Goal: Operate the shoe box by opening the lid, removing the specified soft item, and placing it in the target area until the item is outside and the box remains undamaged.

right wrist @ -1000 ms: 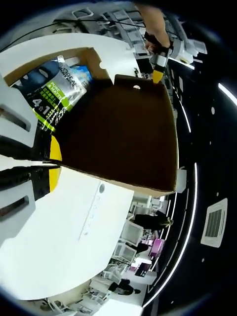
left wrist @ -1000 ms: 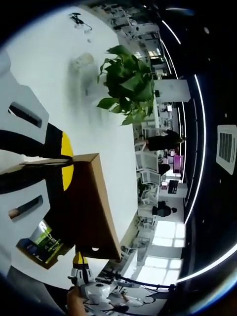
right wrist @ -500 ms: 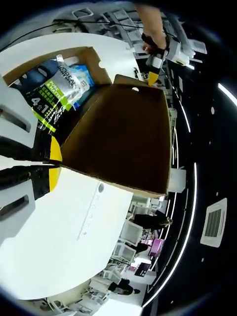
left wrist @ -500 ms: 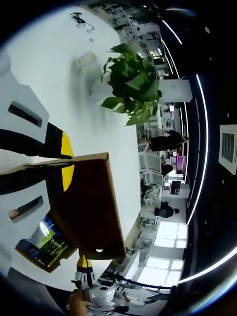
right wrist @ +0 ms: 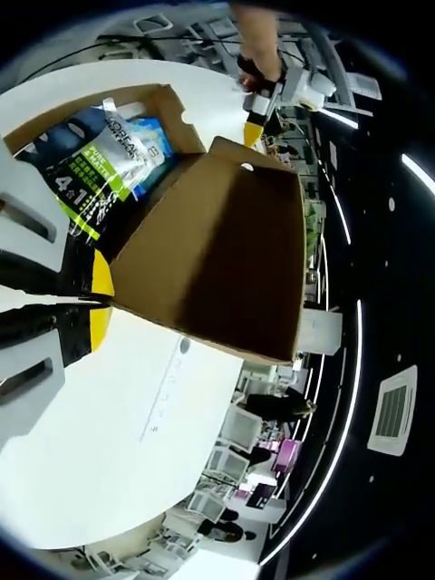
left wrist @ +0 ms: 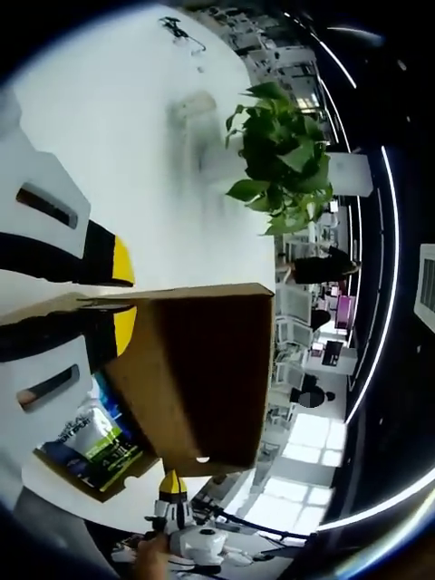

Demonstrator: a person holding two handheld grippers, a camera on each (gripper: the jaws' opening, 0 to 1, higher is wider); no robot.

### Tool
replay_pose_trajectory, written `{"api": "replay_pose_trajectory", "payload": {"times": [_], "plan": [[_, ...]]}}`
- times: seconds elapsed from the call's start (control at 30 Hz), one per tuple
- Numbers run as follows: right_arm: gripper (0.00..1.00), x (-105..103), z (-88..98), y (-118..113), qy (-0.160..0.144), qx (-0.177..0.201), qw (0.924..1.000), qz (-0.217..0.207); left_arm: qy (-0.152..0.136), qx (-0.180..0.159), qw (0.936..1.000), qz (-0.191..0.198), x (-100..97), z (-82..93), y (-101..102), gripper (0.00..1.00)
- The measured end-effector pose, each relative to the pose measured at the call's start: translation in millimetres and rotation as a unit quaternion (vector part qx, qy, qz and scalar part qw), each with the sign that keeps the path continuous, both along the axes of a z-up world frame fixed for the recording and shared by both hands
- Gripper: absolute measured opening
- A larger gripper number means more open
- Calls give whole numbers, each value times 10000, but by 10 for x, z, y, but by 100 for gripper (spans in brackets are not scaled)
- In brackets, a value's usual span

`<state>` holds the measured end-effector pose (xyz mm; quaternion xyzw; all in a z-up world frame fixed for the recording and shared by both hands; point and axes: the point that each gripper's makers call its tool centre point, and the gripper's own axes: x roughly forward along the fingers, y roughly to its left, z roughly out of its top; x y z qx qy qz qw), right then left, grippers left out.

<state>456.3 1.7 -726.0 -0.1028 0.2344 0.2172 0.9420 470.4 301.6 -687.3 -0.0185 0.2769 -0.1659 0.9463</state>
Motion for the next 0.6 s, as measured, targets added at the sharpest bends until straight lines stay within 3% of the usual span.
{"api": "replay_pose_trajectory", "payload": {"times": [0.37, 0.6], "plan": [[0, 21, 8, 9, 16, 17, 10000, -1, 251, 39, 9997, -20, 17, -241, 1, 4], [0, 45, 5, 11, 36, 56, 10000, -21, 207, -14, 9998, 38, 42, -250, 38, 0]]}}
